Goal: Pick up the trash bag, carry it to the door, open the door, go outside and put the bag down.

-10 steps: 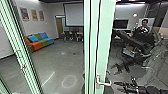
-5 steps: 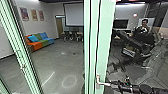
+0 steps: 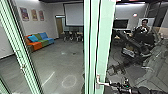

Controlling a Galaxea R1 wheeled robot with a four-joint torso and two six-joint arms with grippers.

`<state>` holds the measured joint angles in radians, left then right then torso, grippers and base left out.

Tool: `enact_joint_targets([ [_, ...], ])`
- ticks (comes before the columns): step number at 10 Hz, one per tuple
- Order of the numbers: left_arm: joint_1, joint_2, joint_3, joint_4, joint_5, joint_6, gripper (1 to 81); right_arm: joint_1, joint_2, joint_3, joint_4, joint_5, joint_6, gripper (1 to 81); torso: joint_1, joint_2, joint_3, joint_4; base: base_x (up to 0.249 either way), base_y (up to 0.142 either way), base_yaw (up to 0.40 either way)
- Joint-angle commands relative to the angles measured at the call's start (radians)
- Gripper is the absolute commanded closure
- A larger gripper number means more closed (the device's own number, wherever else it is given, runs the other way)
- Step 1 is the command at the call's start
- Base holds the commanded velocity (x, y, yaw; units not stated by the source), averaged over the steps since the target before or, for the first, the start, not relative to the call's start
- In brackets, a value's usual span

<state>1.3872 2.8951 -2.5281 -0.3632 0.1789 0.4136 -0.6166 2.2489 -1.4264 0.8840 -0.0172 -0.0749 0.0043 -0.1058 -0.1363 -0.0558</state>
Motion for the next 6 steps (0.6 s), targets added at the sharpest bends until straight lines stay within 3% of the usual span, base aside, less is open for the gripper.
enact_joint_targets([
  [1,-0.064,-0.011,0.003,-0.013,0.068,-0.003,81.1,0.142,0.002,-0.003,0.065,-0.029,0.004,1.0,0.0,0.0,0.0,0.0,0.0,0.0,0.0],
  [6,-0.062,-0.014,0.003,-0.022,0.068,-0.003,81.1,0.145,0.076,-0.086,0.098,-0.029,0.007,1.0,0.0,0.0,0.0,0.0,0.0,0.0,0.0],
])
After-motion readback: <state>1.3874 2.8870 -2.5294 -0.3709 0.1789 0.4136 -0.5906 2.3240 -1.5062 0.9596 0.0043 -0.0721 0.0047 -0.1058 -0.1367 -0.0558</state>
